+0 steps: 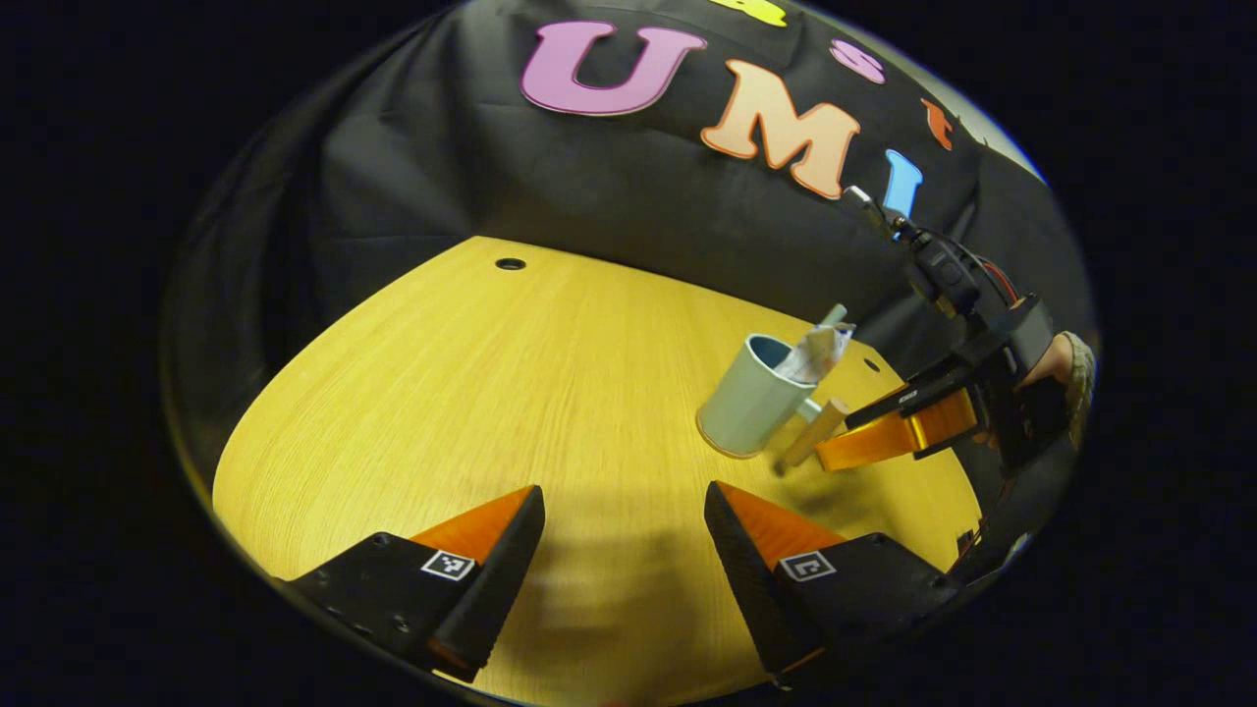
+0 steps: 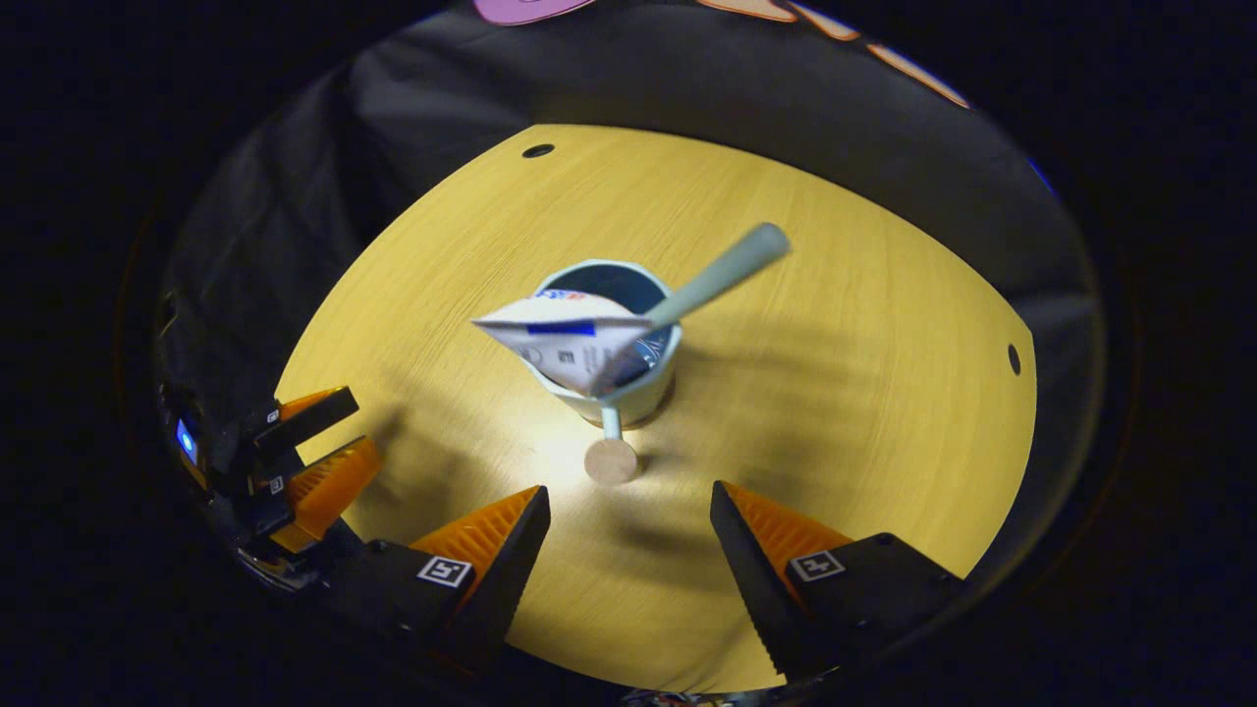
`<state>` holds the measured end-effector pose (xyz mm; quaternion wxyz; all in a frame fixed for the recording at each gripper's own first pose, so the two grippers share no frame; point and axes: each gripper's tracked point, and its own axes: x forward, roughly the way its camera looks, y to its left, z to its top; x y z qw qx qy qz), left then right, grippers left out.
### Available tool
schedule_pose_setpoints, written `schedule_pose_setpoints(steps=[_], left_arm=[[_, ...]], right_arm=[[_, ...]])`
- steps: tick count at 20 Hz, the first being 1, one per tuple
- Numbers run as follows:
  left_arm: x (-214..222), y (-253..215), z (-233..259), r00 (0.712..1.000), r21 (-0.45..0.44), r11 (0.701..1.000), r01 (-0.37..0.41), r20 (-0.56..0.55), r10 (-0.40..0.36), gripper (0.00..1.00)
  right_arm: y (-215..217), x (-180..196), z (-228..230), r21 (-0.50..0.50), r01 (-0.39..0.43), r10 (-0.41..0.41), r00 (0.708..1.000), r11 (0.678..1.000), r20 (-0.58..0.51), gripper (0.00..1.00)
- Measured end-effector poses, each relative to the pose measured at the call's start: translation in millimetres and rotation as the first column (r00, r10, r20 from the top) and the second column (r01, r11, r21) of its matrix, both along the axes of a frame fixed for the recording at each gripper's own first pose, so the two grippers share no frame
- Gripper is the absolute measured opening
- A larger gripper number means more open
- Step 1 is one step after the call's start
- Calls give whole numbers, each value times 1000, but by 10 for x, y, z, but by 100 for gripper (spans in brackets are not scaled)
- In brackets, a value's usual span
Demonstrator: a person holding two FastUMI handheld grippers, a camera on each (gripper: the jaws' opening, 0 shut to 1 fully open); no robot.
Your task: Put the toothbrush and toothpaste on the desktop into the cup, then pick up the cup and place it on the coaster on the desktop.
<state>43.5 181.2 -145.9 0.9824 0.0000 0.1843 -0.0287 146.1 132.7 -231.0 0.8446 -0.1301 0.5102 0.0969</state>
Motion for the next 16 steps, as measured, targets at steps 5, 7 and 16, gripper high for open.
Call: schedule_pose_setpoints(steps=[5,7,16], left_arm=[[78,-318,89,997,45,996,78,-17,-77,96],[81,-529,79,994,27,994,107,-32,-106,96],[-29,-1021,168,980,68,980,189,-70,-184,96]], right_arm=[[-387,-330,258,95,125,-134,987,988,92,98],[-547,-477,346,115,168,-182,975,979,125,100],[-805,-829,632,276,258,-344,876,926,338,99]])
